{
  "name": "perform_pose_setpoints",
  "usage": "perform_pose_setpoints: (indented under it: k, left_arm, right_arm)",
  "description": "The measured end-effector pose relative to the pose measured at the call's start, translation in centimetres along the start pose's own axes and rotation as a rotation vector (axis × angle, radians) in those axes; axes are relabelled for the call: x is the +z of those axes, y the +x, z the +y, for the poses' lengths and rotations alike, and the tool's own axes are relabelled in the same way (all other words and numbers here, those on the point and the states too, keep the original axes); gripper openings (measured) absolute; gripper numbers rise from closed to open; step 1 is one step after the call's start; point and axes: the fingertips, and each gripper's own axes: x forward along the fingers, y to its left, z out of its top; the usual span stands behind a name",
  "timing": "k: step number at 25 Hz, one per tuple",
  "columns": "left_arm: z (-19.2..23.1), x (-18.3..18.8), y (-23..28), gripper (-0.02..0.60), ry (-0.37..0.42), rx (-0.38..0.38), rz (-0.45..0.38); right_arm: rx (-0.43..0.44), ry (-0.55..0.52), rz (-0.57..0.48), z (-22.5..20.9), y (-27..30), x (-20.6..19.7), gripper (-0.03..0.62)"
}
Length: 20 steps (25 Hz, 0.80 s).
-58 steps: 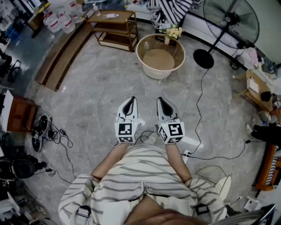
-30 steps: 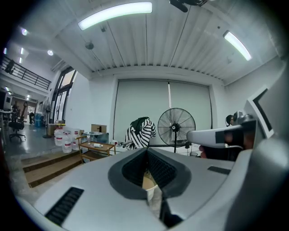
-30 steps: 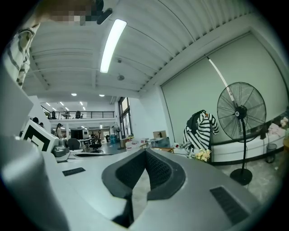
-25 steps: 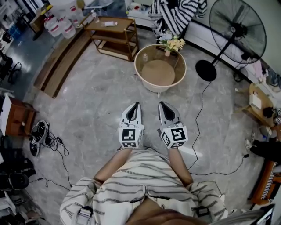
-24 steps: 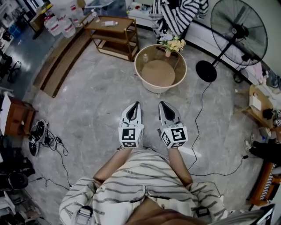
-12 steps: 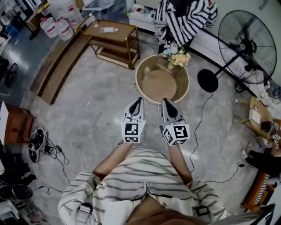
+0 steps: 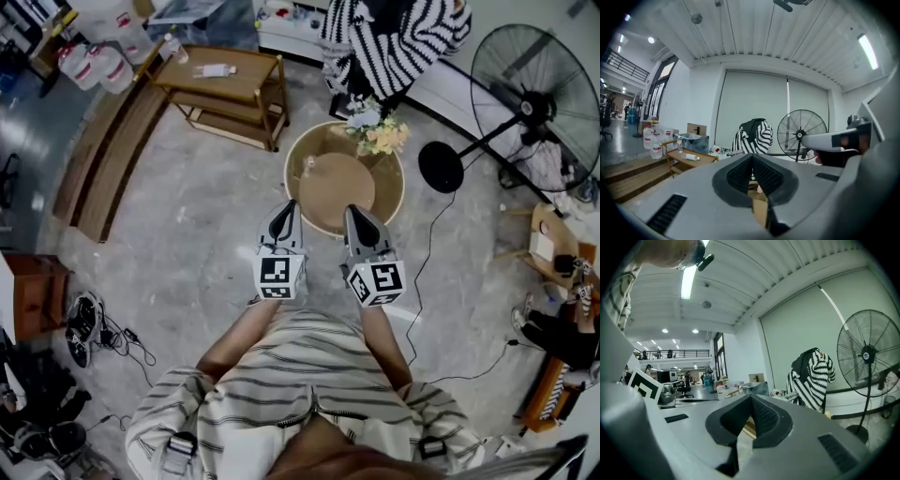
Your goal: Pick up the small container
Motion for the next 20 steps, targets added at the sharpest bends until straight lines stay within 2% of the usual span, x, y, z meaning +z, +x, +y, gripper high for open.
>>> perform_pose_setpoints:
  k: [8,12,20]
  left_arm:
    - [2.2,-1.0,5.7,-0.009,-0.033,-0.029,0.056]
    - [2.9,-2.3,7.3,-0.009,-0.064,-0.016,0.082]
    - [2.5,-6.1,10.6,-0.009,-0.040,0.014,0.122]
  right_arm:
    - [-0.017,0.061,0.047,-2.8,5.1,-0.5,0.009]
    - [-0.003,0.047,0.061,-3.4,7.2,-0.8,0.009]
    - [0.031,0.012,0.085,-6.1,9.5,-3.2,0.009]
